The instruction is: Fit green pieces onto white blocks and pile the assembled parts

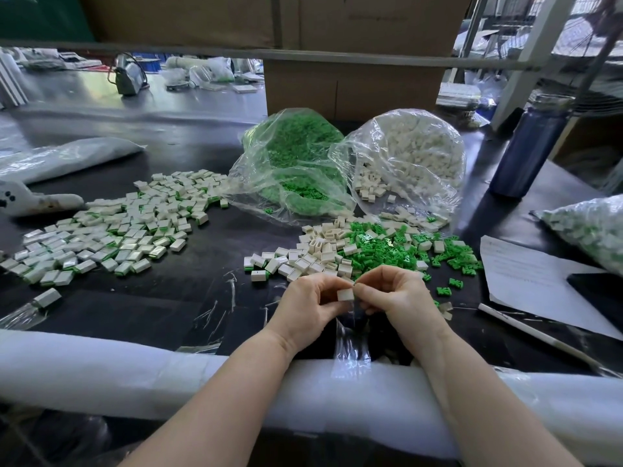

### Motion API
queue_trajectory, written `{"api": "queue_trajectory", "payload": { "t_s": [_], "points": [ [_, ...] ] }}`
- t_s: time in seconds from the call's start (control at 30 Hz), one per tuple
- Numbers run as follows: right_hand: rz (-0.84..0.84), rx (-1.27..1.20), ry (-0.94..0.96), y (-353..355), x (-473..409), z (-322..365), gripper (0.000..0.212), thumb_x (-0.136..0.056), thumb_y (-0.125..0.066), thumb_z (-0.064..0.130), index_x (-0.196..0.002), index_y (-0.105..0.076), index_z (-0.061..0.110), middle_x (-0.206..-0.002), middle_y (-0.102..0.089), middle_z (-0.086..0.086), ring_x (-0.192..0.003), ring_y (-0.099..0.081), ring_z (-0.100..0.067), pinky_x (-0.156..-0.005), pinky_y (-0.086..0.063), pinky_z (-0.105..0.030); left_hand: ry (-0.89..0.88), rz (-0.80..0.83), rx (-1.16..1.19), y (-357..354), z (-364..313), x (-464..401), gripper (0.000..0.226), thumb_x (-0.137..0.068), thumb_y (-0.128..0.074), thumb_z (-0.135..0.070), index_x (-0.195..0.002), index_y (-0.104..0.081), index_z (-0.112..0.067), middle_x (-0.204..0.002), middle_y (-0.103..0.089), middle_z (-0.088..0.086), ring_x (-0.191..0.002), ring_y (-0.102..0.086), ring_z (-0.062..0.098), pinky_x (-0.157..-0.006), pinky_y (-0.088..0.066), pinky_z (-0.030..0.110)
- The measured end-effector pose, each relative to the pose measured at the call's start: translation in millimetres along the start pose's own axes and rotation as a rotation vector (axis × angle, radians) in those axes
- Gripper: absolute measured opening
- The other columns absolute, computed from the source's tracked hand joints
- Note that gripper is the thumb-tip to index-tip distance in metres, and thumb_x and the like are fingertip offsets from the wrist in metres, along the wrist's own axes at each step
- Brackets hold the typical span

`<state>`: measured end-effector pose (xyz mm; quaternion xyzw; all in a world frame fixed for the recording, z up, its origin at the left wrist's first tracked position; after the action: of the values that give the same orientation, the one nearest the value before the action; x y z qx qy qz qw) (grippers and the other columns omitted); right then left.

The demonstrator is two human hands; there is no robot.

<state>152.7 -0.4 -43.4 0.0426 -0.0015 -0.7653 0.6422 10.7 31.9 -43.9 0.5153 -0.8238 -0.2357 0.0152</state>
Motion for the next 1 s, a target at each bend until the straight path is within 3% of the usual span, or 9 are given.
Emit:
{"api": "queue_trajectory", "payload": {
  "t_s": [0.13, 0.33, 0.5, 0.57, 0.67, 0.83, 1.0],
  "points": [
    [0.002, -0.115, -0.039, 1.0, 0.9, 1.0, 0.009, -0.082, -0.065, -0.001, -0.077, -0.067, 0.005, -0.059, -0.067, -0.004, -0.052, -0.061, -0.01, -0.05, -0.051, -0.019, 0.057, -0.035, 0.049, 1.1, 3.8, -1.3, 0.014, -0.087, -0.063, -0.012, -0.1, -0.065, -0.013, -0.088, -0.069, 0.003, -0.082, -0.066, 0.011, -0.082, -0.052, 0.022],
    [-0.017, 0.08, -0.037, -3.0, 1.3, -0.1, 0.012, -0.086, -0.063, 0.003, -0.075, -0.065, 0.007, -0.06, -0.065, -0.006, -0.051, -0.06, -0.01, -0.051, -0.051, -0.019, 0.092, -0.035, 0.09, 3.1, 4.4, -2.2, 0.011, -0.088, -0.061, -0.011, -0.094, -0.069, -0.007, -0.088, -0.07, 0.013, -0.084, -0.065, 0.026, -0.083, -0.054, 0.033],
    [0.007, 0.207, -0.02, -6.5, 2.9, 1.6, 0.018, -0.088, -0.06, 0.004, -0.072, -0.062, 0.011, -0.058, -0.063, -0.001, -0.049, -0.058, -0.009, -0.05, -0.05, -0.019, 0.083, 0.004, 0.084, 2.4, 3.3, -1.0, 0.01, -0.088, -0.06, -0.008, -0.084, -0.069, -0.011, -0.065, -0.062, -0.005, -0.058, -0.053, -0.002, -0.063, -0.046, 0.014],
    [0.022, 0.233, -0.005, -7.5, 3.5, 3.3, 0.018, -0.088, -0.06, 0.004, -0.071, -0.062, 0.011, -0.057, -0.062, 0.001, -0.049, -0.058, -0.008, -0.049, -0.049, -0.019, 0.095, 0.001, 0.113, 2.8, 3.8, -1.4, 0.011, -0.088, -0.059, -0.006, -0.083, -0.068, -0.011, -0.063, -0.059, -0.006, -0.054, -0.051, -0.005, -0.06, -0.044, 0.01],
    [0.019, 0.221, -0.019, -7.3, 3.3, 3.4, 0.019, -0.088, -0.06, 0.004, -0.071, -0.062, 0.01, -0.056, -0.062, 0.001, -0.048, -0.057, -0.007, -0.049, -0.049, -0.018, 0.107, 0.022, 0.139, 2.6, 3.3, -1.2, 0.011, -0.088, -0.059, -0.007, -0.084, -0.069, -0.01, -0.063, -0.058, -0.006, -0.054, -0.05, -0.003, -0.061, -0.044, 0.012],
    [0.024, 0.241, -0.036, -7.0, 3.5, 2.6, 0.019, -0.088, -0.06, 0.003, -0.071, -0.062, 0.011, -0.056, -0.062, 0.001, -0.047, -0.057, -0.005, -0.049, -0.049, -0.018, 0.11, 0.061, 0.075, 1.4, 4.4, -0.2, 0.02, -0.088, -0.06, -0.01, -0.077, -0.067, -0.025, -0.059, -0.059, -0.015, -0.059, -0.052, -0.001, -0.067, -0.048, 0.019],
    [0.056, 0.245, -0.026, -6.3, 4.5, 3.3, 0.018, -0.088, -0.06, 0.002, -0.071, -0.061, 0.01, -0.056, -0.061, 0.0, -0.049, -0.055, -0.006, -0.05, -0.049, -0.018, 0.103, 0.063, 0.008, 2.4, 5.4, 0.5, 0.014, -0.089, -0.06, -0.013, -0.081, -0.068, -0.021, -0.062, -0.059, -0.013, -0.061, -0.052, 0.002, -0.073, -0.048, 0.025]
  ]
}}
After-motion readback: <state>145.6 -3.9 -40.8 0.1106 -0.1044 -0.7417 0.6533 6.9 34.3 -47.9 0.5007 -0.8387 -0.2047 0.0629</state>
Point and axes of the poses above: each hand's wrist, its own x-axis away from the middle knuckle, its own y-axis out of the back of the hand, z = x × y, the point moved 3 cm from there along -x, towards the middle knuckle
